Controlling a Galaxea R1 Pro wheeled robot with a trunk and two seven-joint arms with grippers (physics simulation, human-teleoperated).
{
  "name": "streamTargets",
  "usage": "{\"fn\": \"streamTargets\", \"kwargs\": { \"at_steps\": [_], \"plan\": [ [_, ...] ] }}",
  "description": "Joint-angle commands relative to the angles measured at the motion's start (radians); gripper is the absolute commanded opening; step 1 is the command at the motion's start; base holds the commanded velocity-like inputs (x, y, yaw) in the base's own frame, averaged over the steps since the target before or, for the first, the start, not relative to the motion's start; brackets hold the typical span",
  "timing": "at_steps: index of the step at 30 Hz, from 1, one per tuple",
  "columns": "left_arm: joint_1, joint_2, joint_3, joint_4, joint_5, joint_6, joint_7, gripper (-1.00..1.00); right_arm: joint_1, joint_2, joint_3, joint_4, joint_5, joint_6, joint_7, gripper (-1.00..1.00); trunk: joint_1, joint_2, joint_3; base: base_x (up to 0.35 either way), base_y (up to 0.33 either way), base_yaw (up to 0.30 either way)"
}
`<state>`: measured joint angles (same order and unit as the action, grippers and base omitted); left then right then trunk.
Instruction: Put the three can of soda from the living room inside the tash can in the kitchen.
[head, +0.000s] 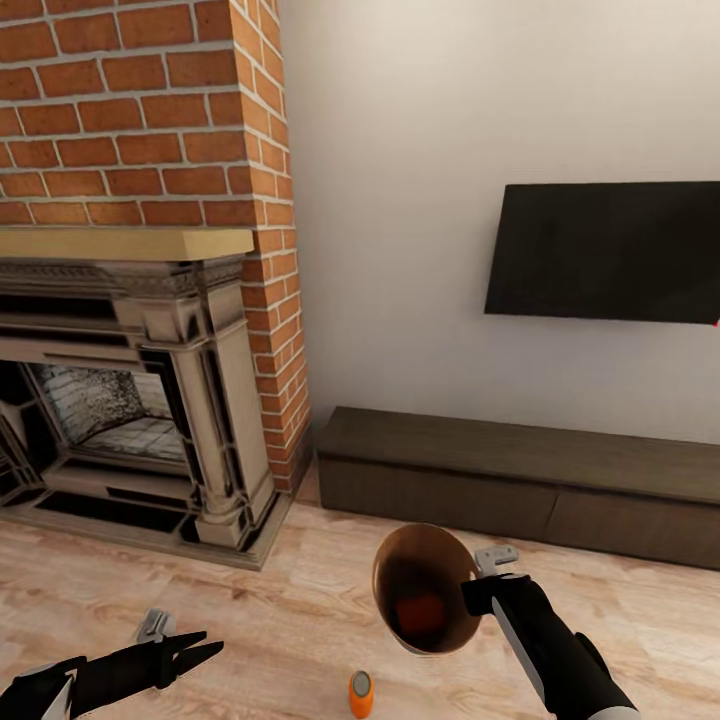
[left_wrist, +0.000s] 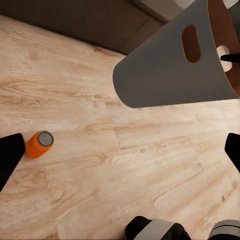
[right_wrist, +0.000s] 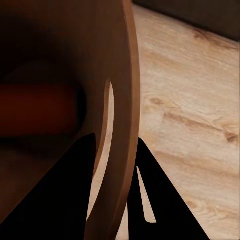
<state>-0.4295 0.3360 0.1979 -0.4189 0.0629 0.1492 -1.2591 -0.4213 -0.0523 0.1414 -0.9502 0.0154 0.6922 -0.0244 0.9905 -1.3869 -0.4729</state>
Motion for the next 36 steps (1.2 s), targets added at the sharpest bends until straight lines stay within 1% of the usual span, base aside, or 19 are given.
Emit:
{"fn": "streamTargets", "kwargs": {
  "at_steps": [1, 6, 9, 12, 13, 14, 15, 16, 17, 18, 19, 20, 23, 24, 25, 26, 29, 31, 36],
  "plan": [
    [0.0, 0.0, 0.0, 0.0, 0.0, 0.0, 0.0, 1.0, -0.001, 0.0, 0.0, -0.001, -0.006, 0.0, 0.003, -1.0, 0.0, 0.0, 0.0, 0.344, 0.004, 0.0],
    [0.0, 0.0, 0.0, 0.0, 0.0, 0.0, 0.001, 1.0, -0.001, 0.0, 0.0, -0.001, -0.006, 0.0, 0.003, -1.0, 0.0, 0.0, 0.0, 0.338, 0.002, 0.0],
    [0.0, 0.0, 0.0, 0.0, 0.0, -0.001, 0.005, 1.0, -0.001, 0.0, -0.002, -0.002, -0.006, 0.0, 0.002, -1.0, 0.0, 0.0, 0.0, 0.183, 0.0, 0.0],
    [0.0, -0.004, -0.002, -0.001, 0.0, 0.0, 0.067, 1.0, -0.001, -0.001, -0.004, -0.009, -0.005, 0.003, 0.002, -1.0, 0.0, 0.0, 0.0, 0.037, 0.0, 0.0],
    [0.0, -0.017, -0.005, -0.003, 0.002, 0.0, 0.175, 1.0, -0.001, -0.002, -0.008, -0.032, -0.005, 0.007, 0.003, -1.0, 0.0, 0.0, 0.0, 0.015, 0.0, 0.0],
    [0.0, -0.037, -0.007, -0.006, 0.002, 0.0, 0.267, 1.0, -0.001, -0.004, -0.01, -0.052, -0.005, 0.012, 0.004, -1.0, 0.0, 0.0, 0.0, 0.009, 0.0, 0.0],
    [0.0, -0.049, -0.007, -0.007, 0.002, 0.0, 0.314, 1.0, -0.001, -0.005, -0.012, -0.06, -0.005, 0.016, 0.004, -1.0, 0.0, 0.0, 0.0, 0.008, 0.0, 0.0],
    [0.0, -0.077, -0.009, -0.01, 0.003, 0.0, 0.41, 1.0, -0.001, -0.008, -0.014, -0.074, -0.005, 0.029, 0.004, -1.0, 0.0, 0.0, 0.0, 0.005, 0.0, 0.0],
    [0.0, -0.092, -0.01, -0.012, 0.003, 0.0, 0.459, 1.0, -0.001, -0.009, -0.015, -0.079, -0.005, 0.038, 0.004, -1.0, 0.0, 0.0, 0.0, 0.004, 0.0, 0.0],
    [0.0, -0.126, -0.012, -0.014, 0.003, -0.001, 0.561, 1.0, -0.001, -0.012, -0.02, -0.087, -0.005, 0.062, 0.004, -1.0, 0.0, 0.0, 0.0, 0.002, 0.0, 0.0],
    [0.0, -0.144, -0.013, -0.016, 0.003, -0.001, 0.612, 1.0, -0.001, -0.014, -0.027, -0.09, -0.005, 0.074, 0.004, -1.0, 0.0, 0.0, 0.0, 0.002, 0.0, 0.0],
    [0.0, -0.181, -0.014, -0.025, 0.001, -0.004, 0.712, 1.0, -0.001, -0.019, -0.051, -0.094, -0.006, 0.098, 0.004, -1.0, 0.0, 0.0, 0.0, 0.001, 0.0, 0.0],
    [0.0, -0.237, -0.015, -0.041, -0.001, -0.017, 0.86, 1.0, -0.001, -0.024, -0.106, -0.102, -0.006, 0.129, 0.004, -1.0, 0.0, 0.0, 0.0, 0.0, 0.0, 0.0],
    [0.0, -0.27, -0.017, -0.048, -0.002, -0.029, 0.954, 1.0, -0.001, -0.026, -0.143, -0.113, -0.007, 0.149, 0.005, -1.0, 0.0, 0.0, 0.0, 0.0, 0.0, 0.0],
    [0.0, -0.298, -0.021, -0.051, -0.002, -0.042, 1.035, 1.0, -0.001, -0.029, -0.171, -0.127, -0.007, 0.169, 0.005, -1.0, 0.0, 0.0, 0.0, 0.0, 0.0, 0.0],
    [0.0, -0.321, -0.027, -0.054, -0.003, -0.055, 1.093, 1.0, -0.001, -0.032, -0.189, -0.14, -0.006, 0.191, 0.006, -1.0, 0.0, 0.0, 0.0, 0.0, 0.0, 0.0],
    [0.0, -0.346, -0.039, -0.057, -0.003, -0.075, 1.143, 1.0, -0.001, -0.037, -0.205, -0.155, -0.006, 0.222, 0.006, -1.0, 0.0, 0.0, 0.0, 0.0, 0.0, 0.0],
    [0.0, -0.362, -0.056, -0.055, -0.003, -0.102, 1.175, 1.0, -0.001, -0.04, -0.214, -0.164, -0.006, 0.246, 0.006, -1.0, 0.0, 0.0, 0.0, 0.0, 0.0, 0.0],
    [0.0, -0.37, -0.068, -0.053, -0.003, -0.126, 1.191, 1.0, -0.001, -0.042, -0.219, -0.169, -0.006, 0.258, 0.006, -1.0, 0.0, 0.0, 0.001, 0.0, 0.0, -0.034]
  ]
}}
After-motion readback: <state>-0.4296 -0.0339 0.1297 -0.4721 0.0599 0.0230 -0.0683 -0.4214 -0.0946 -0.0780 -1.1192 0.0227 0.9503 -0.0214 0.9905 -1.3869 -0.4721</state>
